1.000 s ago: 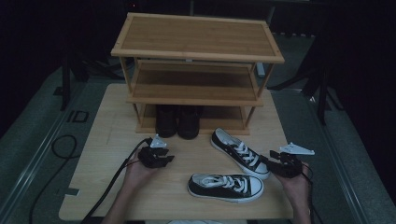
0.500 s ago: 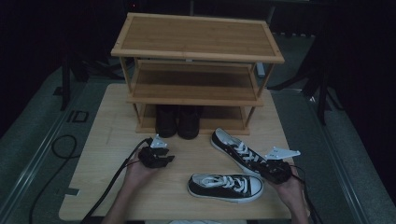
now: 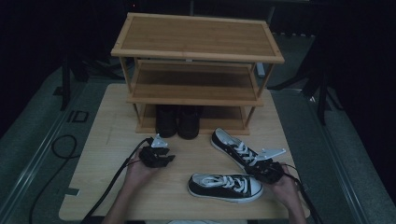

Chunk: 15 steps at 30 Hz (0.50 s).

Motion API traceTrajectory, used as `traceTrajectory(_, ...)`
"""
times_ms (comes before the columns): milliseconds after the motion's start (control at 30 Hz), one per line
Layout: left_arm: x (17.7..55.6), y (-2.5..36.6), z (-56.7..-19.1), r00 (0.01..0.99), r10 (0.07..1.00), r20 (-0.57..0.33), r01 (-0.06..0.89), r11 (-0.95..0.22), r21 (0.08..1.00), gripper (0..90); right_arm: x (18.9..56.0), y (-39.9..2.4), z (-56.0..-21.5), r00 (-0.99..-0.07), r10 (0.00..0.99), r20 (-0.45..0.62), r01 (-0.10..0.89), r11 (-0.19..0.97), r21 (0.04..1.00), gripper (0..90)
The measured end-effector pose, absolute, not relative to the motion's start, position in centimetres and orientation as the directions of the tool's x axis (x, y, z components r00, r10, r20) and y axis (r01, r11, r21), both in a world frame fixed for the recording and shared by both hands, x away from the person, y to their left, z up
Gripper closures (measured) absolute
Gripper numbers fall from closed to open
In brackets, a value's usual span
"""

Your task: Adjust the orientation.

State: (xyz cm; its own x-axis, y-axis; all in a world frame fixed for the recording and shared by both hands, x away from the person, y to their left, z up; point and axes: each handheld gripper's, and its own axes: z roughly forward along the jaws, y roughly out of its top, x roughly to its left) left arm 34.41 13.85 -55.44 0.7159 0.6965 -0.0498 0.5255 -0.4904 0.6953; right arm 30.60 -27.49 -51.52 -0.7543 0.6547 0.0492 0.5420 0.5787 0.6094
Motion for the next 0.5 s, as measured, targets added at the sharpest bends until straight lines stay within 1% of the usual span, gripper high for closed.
traceTrajectory(267, 34.42, 13.89, -55.44, 0.718, 0.695, -0.049, 0.524, -0.492, 0.695, 59.5, 30.91, -27.47, -51.42, -0.779, 0.625, 0.055, 0.528, 0.605, 0.596, 90.0)
traceTrajectory(367, 34.41, 13.87, -55.46, 0.717, 0.695, -0.051, 0.525, -0.490, 0.696, 59.5, 31.22, -27.39, -51.36, -0.785, 0.617, 0.060, 0.533, 0.622, 0.574, 90.0)
traceTrajectory(467, 34.41, 13.90, -55.46, 0.718, 0.695, -0.051, 0.524, -0.491, 0.696, 59.4, 31.13, -27.12, -51.26, -0.783, 0.621, 0.038, 0.532, 0.636, 0.558, 90.0)
traceTrajectory(500, 34.39, 13.89, -55.47, 0.718, 0.694, -0.050, 0.523, -0.491, 0.697, 59.3, 31.05, -27.03, -51.18, -0.779, 0.627, 0.014, 0.533, 0.650, 0.542, 90.0)
